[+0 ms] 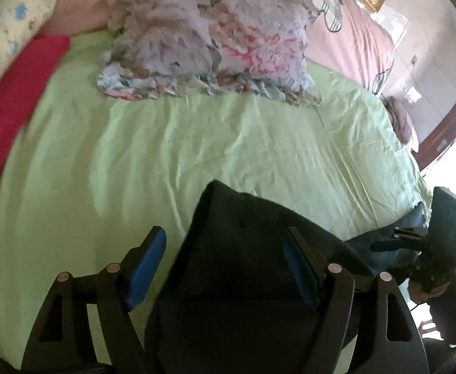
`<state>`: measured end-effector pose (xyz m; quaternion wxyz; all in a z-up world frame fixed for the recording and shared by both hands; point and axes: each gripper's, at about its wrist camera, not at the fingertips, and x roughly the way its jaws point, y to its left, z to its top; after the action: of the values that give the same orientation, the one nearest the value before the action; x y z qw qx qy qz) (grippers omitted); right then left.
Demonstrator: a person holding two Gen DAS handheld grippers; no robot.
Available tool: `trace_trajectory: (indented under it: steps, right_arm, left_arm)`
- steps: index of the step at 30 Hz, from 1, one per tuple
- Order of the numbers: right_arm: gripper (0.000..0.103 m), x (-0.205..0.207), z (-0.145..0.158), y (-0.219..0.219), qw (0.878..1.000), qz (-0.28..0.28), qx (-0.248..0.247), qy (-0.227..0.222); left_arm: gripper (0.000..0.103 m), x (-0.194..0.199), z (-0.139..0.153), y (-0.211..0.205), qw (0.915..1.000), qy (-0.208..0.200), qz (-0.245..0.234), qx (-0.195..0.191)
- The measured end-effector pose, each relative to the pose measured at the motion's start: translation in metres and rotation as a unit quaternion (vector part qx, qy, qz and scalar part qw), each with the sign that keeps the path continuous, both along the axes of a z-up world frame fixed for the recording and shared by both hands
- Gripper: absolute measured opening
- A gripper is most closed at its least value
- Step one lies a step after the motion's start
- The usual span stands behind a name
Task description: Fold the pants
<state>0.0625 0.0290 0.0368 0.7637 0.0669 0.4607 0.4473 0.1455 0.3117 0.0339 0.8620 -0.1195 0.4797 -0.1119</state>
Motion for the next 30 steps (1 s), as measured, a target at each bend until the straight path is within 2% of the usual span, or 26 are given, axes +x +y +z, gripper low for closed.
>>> trace_trajectory:
  steps: [2, 6, 8, 10, 11, 12, 13, 14, 15, 16, 18, 21, 25, 30]
  right_arm:
    - [0.05, 0.005, -0.002, 0.007, 1.0, 0.005, -0.003, 0.003]
    - [0.05, 0.013, -0.008, 0.017, 1.0, 0.015, 0.002, 0.019]
    - [0.05, 0.018, -0.012, 0.022, 0.999, 0.017, 0.004, 0.028]
    - [0.05, 0.021, -0.015, 0.027, 0.999, 0.019, 0.003, 0.034]
    - [0.05, 0.023, -0.015, 0.03, 0.999, 0.021, 0.0, 0.035]
    - [0.047, 0.023, -0.016, 0.033, 0.999, 0.021, -0.002, 0.034]
    - [0.038, 0.023, -0.015, 0.034, 0.999, 0.02, -0.003, 0.031]
    - [0.033, 0.023, -0.016, 0.035, 0.999, 0.02, -0.006, 0.031]
    - [0.019, 0.024, -0.017, 0.037, 0.999, 0.017, -0.013, 0.03]
    - [0.012, 0.025, -0.018, 0.038, 0.999, 0.014, -0.017, 0.029]
    - [0.006, 0.026, -0.017, 0.038, 0.999, 0.013, -0.008, 0.031]
    - [0.006, 0.018, -0.008, 0.038, 1.0, 0.018, 0.005, 0.019]
    - [0.005, -0.004, 0.011, 0.043, 0.999, 0.035, 0.005, -0.023]
    - [0.005, -0.03, 0.028, 0.05, 0.997, 0.058, 0.016, -0.052]
  left_arm:
    - [0.078, 0.013, -0.008, 0.005, 0.9995, 0.015, -0.007, -0.027]
    - [0.077, 0.029, -0.018, 0.006, 0.9984, 0.03, -0.009, -0.048]
    - [0.071, 0.031, -0.021, 0.006, 0.998, 0.029, -0.01, -0.055]
    - [0.055, 0.031, -0.022, 0.005, 0.9977, 0.026, -0.012, -0.062]
    - [0.04, 0.03, -0.022, 0.005, 0.9975, 0.026, -0.015, -0.065]
    - [0.031, 0.029, -0.021, 0.003, 0.9977, 0.024, -0.016, -0.061]
    - [0.025, 0.028, -0.02, 0.002, 0.9982, 0.02, -0.018, -0.053]
    - [0.012, 0.025, -0.018, 0.0, 0.9985, 0.017, -0.021, -0.047]
    - [0.01, 0.023, -0.016, -0.001, 0.9988, 0.014, -0.023, -0.042]
    - [0.009, 0.02, -0.012, -0.002, 0.9992, 0.006, -0.022, -0.033]
    - [0.007, 0.011, -0.003, -0.003, 0.9995, -0.01, -0.021, -0.023]
    - [0.007, -0.007, 0.013, -0.003, 0.9991, -0.035, -0.015, -0.016]
    - [0.006, -0.038, 0.033, 0.001, 0.9976, -0.067, -0.003, -0.016]
    - [0.006, -0.081, 0.045, 0.009, 0.9948, -0.096, 0.013, -0.03]
